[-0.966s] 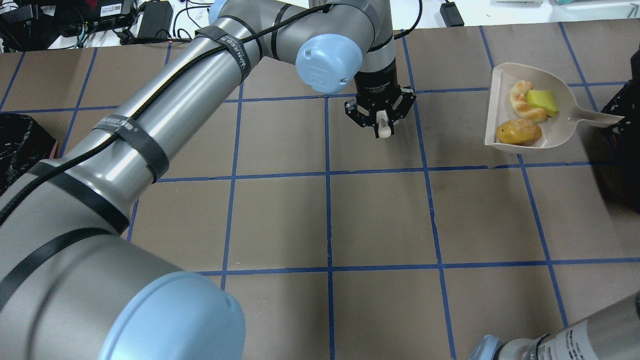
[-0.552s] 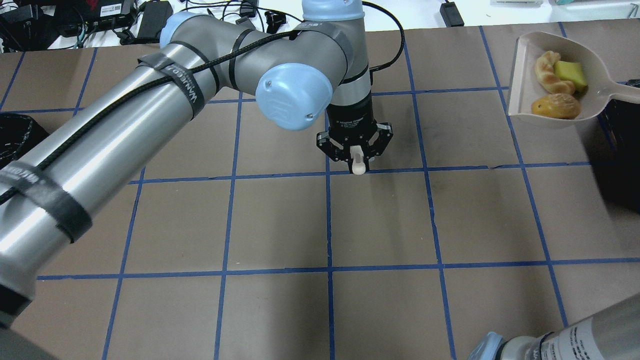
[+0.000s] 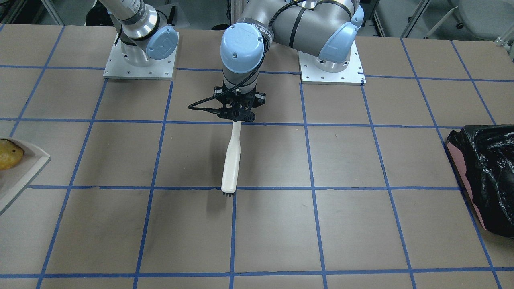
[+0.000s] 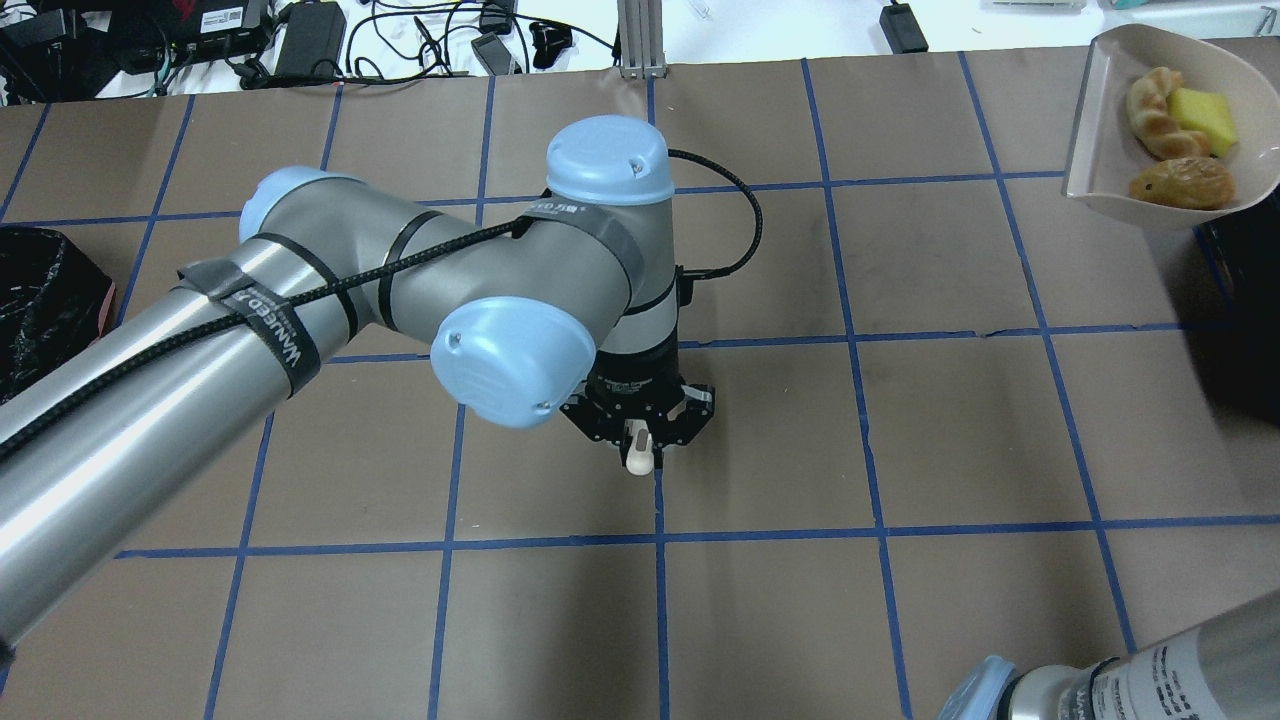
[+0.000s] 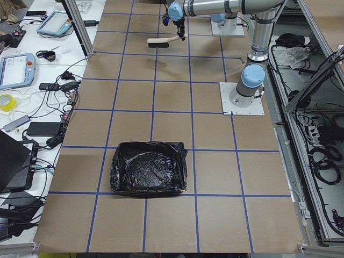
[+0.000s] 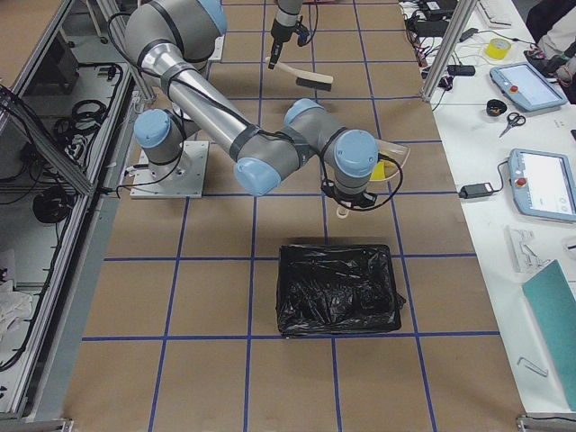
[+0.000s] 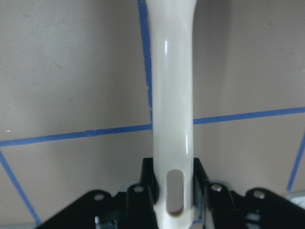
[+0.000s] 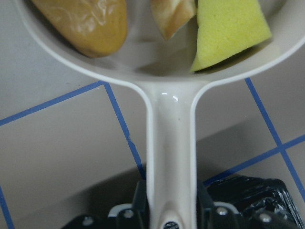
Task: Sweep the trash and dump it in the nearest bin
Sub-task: 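Lift the dustpan toward the bin with the right gripper while the left withdraws the brush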
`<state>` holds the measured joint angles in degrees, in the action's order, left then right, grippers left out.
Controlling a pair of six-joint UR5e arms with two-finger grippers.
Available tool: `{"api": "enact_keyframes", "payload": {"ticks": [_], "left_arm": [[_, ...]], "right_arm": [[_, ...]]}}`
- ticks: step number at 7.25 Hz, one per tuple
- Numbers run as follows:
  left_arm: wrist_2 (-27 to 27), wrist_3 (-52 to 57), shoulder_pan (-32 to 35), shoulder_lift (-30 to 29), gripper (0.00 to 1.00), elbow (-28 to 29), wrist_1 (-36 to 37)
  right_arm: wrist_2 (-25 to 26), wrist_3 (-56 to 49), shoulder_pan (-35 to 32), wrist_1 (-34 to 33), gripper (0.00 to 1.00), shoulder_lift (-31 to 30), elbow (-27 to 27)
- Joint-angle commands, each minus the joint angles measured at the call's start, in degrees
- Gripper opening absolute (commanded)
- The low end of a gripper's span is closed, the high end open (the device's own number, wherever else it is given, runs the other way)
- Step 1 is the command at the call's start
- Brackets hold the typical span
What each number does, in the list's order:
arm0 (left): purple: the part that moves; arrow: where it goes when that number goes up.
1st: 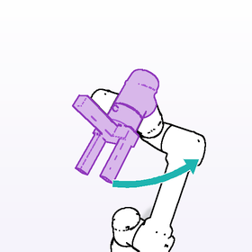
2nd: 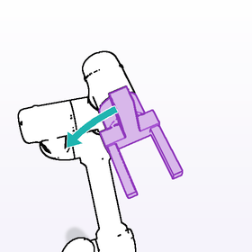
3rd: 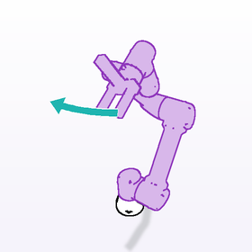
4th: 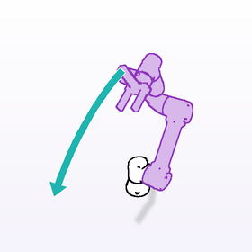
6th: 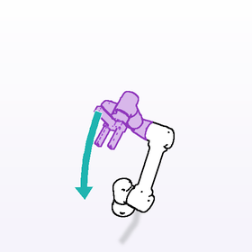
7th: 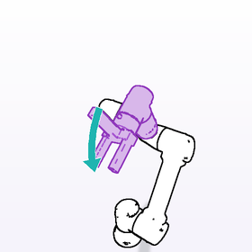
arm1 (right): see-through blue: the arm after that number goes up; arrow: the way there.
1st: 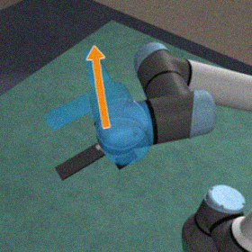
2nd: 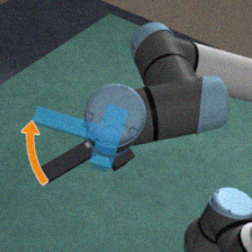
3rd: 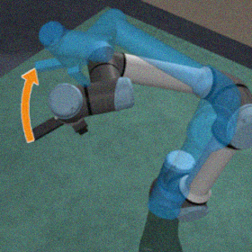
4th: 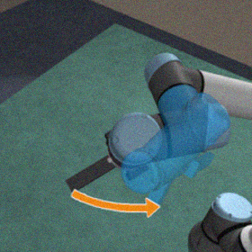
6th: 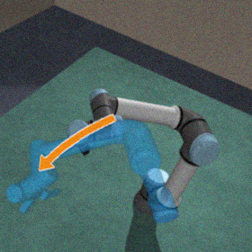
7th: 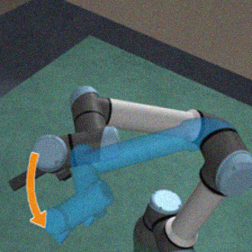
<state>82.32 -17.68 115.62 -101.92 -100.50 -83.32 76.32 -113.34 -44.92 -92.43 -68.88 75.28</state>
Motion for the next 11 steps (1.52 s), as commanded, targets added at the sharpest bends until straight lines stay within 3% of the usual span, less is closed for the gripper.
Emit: {"api": "enact_keyframes", "payload": {"ticks": [1,3,6,7,11], "left_arm": [[0.3,1.1,0.0,3.1,0.0,-6.5,2.5],[0.1,1.3,0.1,3.7,0.0,-8.8,4.6],[0.0,1.3,2.0,2.2,0.0,-9.6,7.1],[0.0,1.5,2.1,2.5,0.0,-10.2,7.1],[0.0,1.4,2.2,3.7,0.0,-12.3,7.1]], "right_arm": [[3.9,-0.7,1.8,-0.4,0.0,0.0,-2.3],[10.1,-5.4,4.9,-3.2,0.0,0.0,-3.1],[10.9,-14.4,8.7,-4.2,0.0,0.8,-5.8],[13.7,-18.1,11.8,-4.4,0.0,1.7,-6.0],[14.5,-29.2,14.9,-17.0,0.0,2.4,-6.2]]}}
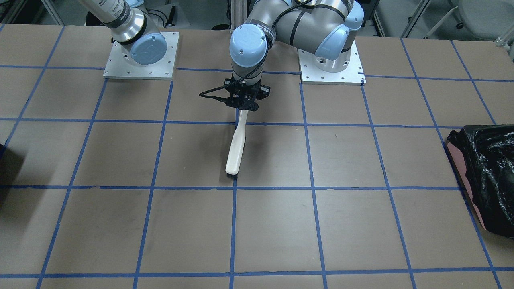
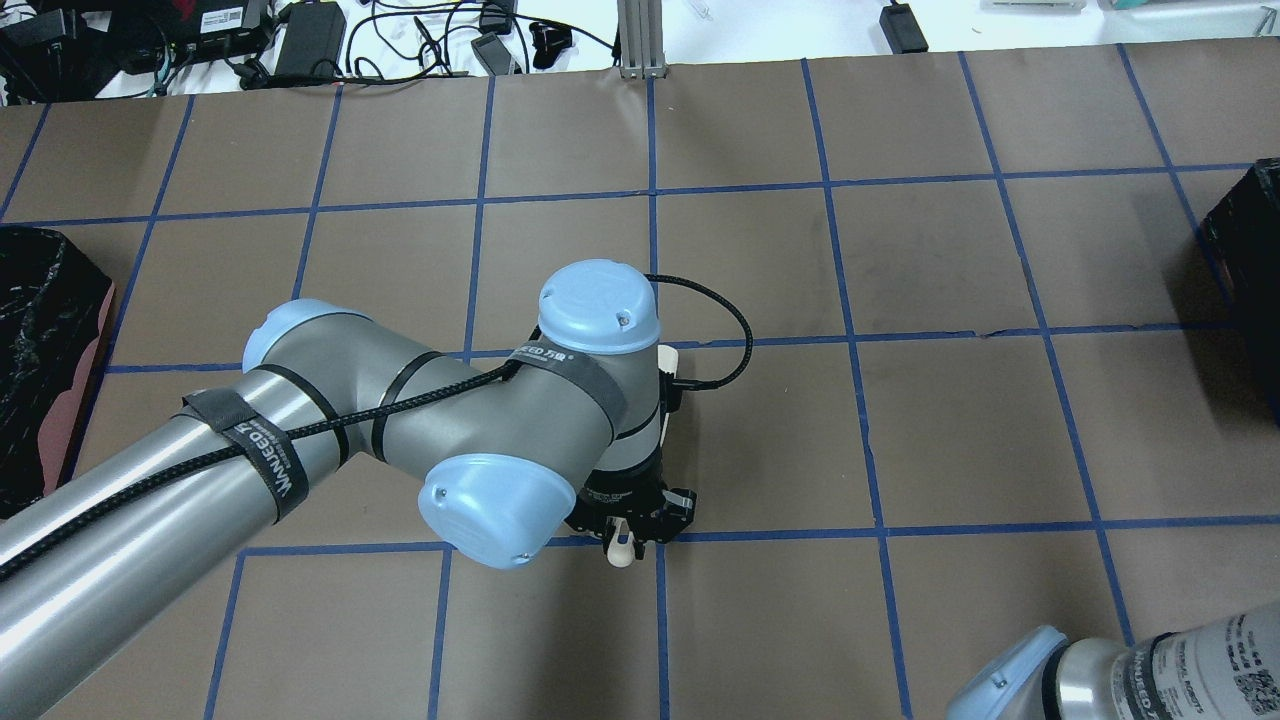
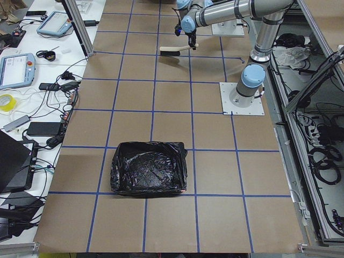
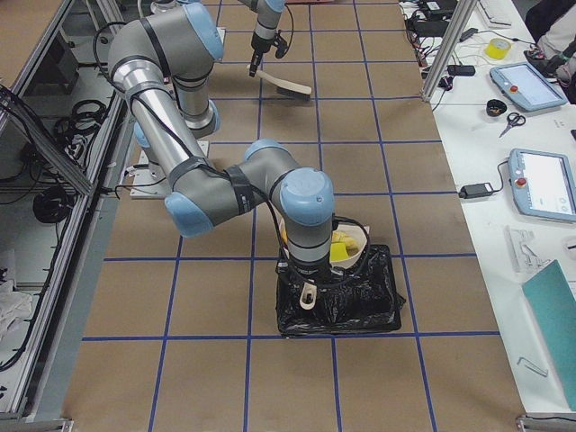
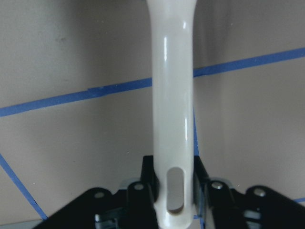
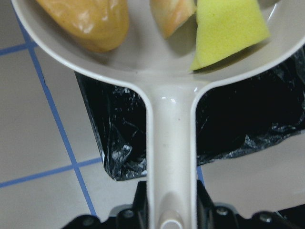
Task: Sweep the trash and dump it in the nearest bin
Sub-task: 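Lift the dustpan toward the bin with the right gripper while the left withdraws the brush, then tip the dustpan over the black bin with the right gripper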
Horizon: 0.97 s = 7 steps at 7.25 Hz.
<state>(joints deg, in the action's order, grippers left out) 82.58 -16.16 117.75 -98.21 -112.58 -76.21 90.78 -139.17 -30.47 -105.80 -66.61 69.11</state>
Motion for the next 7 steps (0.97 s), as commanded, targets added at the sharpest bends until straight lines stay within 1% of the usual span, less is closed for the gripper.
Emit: {"api": "enact_keyframes", "payload": {"ticks": [1,2,3,4,5,6,7], "left_arm": [[-0.3,-0.2,0.0,-0.7,0.04,-0.3,0.0],[-0.5,-0.7,0.0,-1.1,0.08,-0.3,0.0],[-0.7,-0.9,0.0,-1.2,0.1,-0.2,0.1],[-1.3,-1.2,0.0,-1.1,0.13,-0.2,0.2],[-3.1,-2.8,-0.1,-1.1,0.14,-0.2,0.0],[-3.3,-3.0,-0.1,-1.0,0.17,-0.3,-0.1],[-3.2,-2.9,-0.1,-1.1,0.26,-0.2,-0.1]], "right_arm": [[0.1,-4.5,0.5,-4.9,0.0,0.3,0.0],[0.2,-5.9,0.5,-7.6,0.0,1.6,-0.4],[0.1,-8.6,0.5,-7.8,0.0,2.4,-1.4],[0.7,-8.7,0.5,-9.8,0.0,3.3,-2.5],[3.6,-7.8,0.5,-10.5,0.0,4.1,-3.4],[4.1,-6.7,0.5,-10.5,0.0,5.3,-3.9],[4.1,-5.9,0.5,-10.4,0.0,6.3,-4.0]]}}
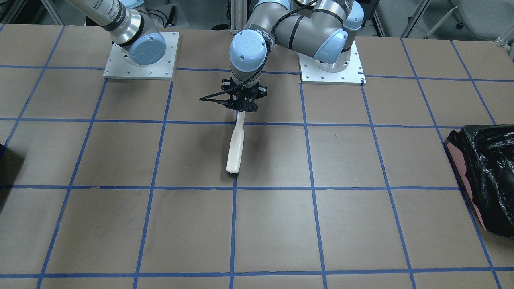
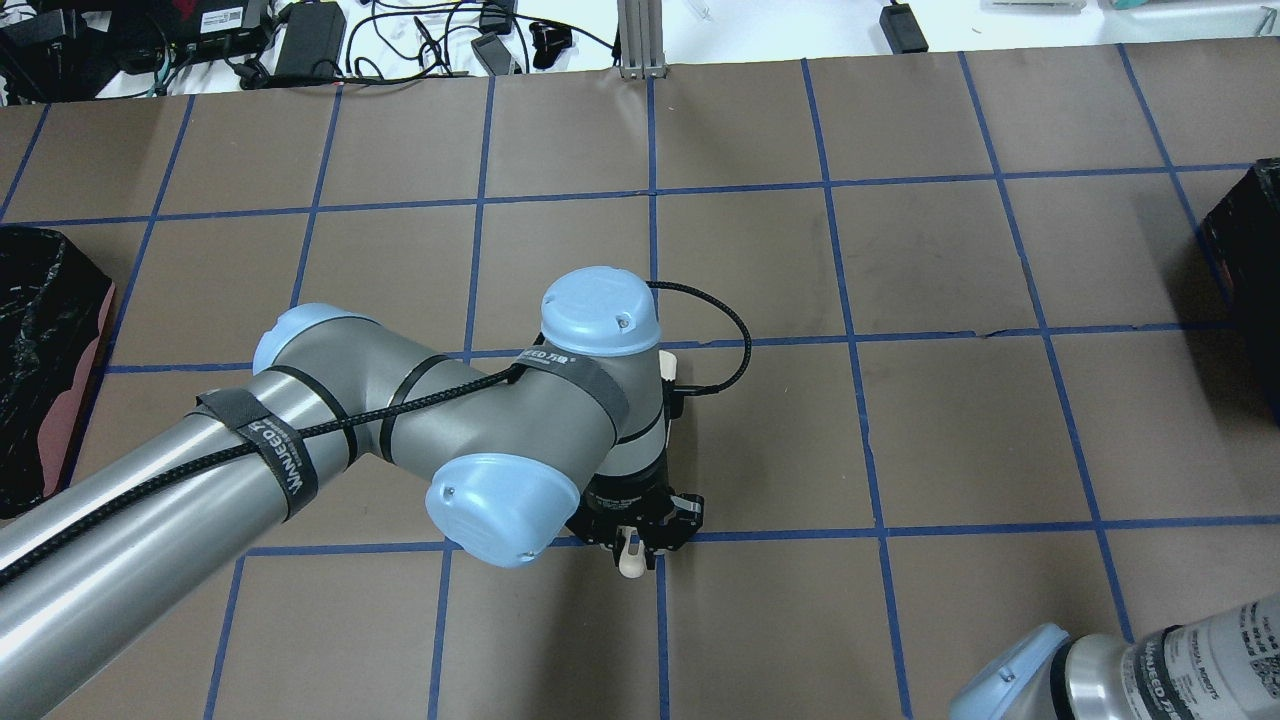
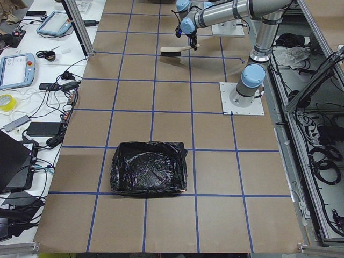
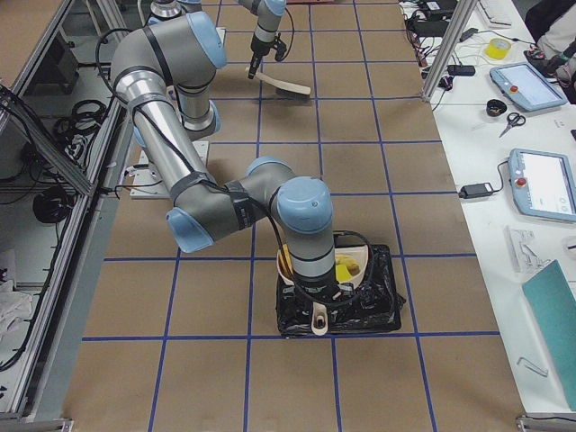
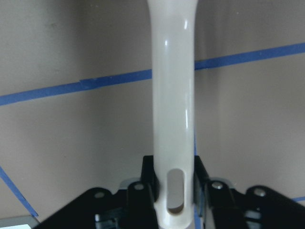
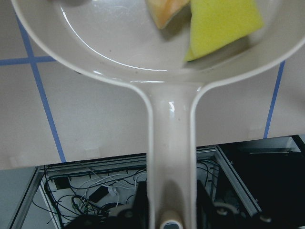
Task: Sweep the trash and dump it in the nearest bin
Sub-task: 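Tip the dustpan over the black bin with the right gripper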
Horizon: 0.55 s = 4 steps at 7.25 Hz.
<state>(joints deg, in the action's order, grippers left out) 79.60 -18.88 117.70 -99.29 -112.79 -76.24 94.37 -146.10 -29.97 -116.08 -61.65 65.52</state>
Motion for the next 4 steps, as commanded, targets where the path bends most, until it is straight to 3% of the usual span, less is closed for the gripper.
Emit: {"api": "enact_keyframes", "payload": {"ticks": [1,2,4], "left_arm": [[-0.2,-0.3,0.0,-0.2,0.29,-0.1,-0.1],[-0.4,-0.3,-0.1,-0.5,0.35,0.0,-0.1],[-0.4,-0.2,-0.1,-0.6,0.59,0.2,-0.2]], "right_arm": [[1.3,1.3,0.0,-0.2,0.0,1.7,-0.5],[4.1,1.7,-0.1,-2.6,0.0,1.5,-0.6],[5.0,1.6,-0.6,-4.0,0.0,1.5,-0.8]]}}
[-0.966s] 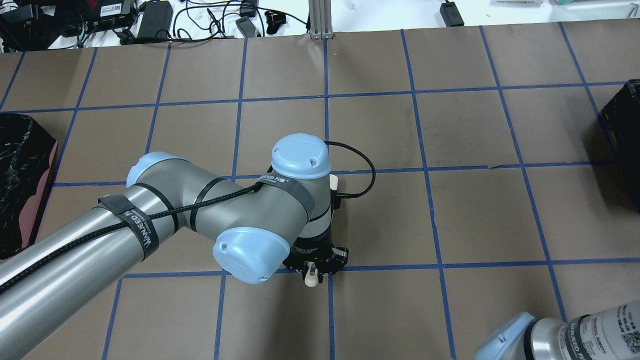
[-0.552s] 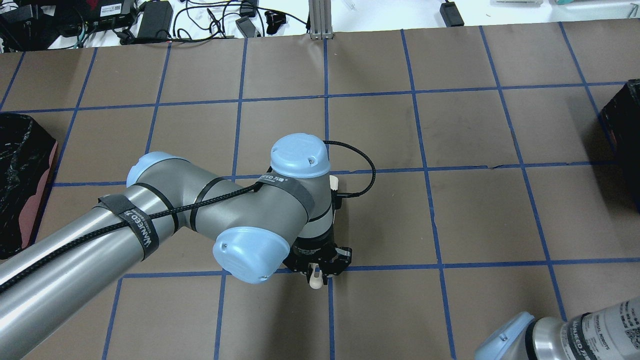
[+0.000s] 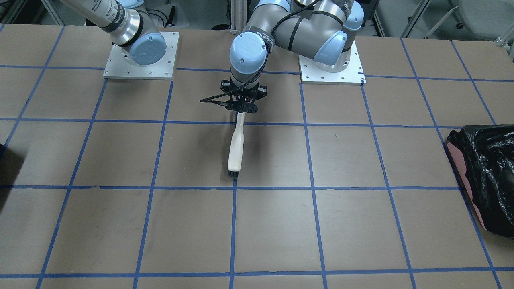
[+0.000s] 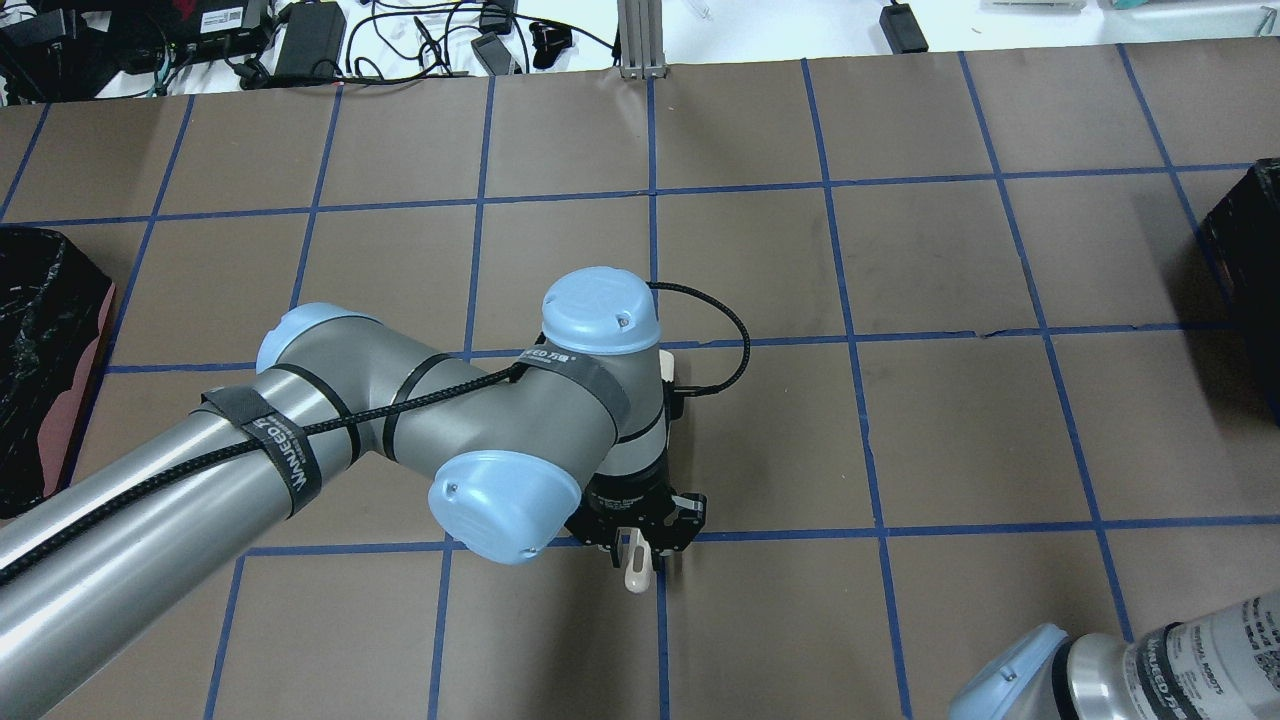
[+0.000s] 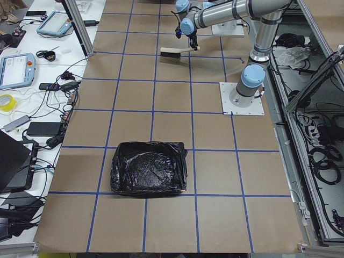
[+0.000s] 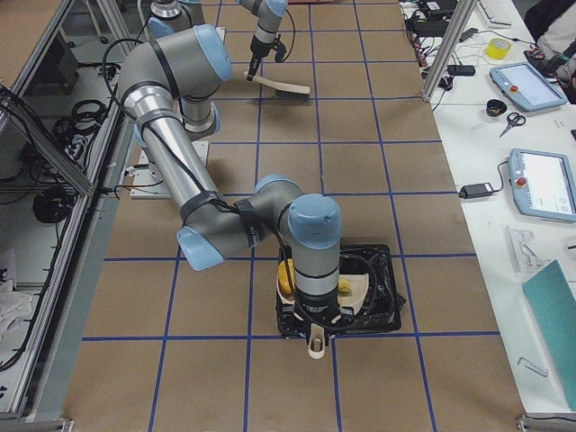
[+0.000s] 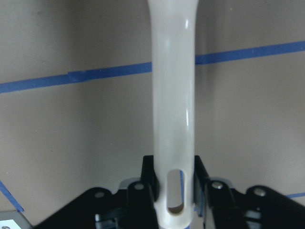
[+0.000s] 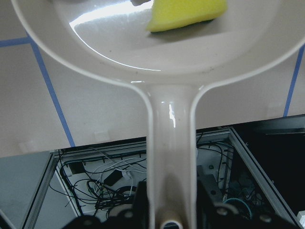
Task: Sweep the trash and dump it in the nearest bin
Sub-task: 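Tip the dustpan over the black bin with the right gripper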
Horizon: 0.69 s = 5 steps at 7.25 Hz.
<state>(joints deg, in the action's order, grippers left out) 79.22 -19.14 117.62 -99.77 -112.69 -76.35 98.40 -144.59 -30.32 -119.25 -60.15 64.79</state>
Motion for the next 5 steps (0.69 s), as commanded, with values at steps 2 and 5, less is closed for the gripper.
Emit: {"api": "enact_keyframes", "payload": {"ticks": [2,5], "left_arm": [[0.1,0.7,-0.5,0.3,0.7,0.6,-0.2],[1.1,0.9,-1.1,0.1,1.0,9.6,-0.9]], "right_arm": [[1.9,0.1,-1.3,-3.3,0.0,-0.1,-0.1],[4.2,0.0,-2.7,-5.5,0.0,-0.3,0.0]]}}
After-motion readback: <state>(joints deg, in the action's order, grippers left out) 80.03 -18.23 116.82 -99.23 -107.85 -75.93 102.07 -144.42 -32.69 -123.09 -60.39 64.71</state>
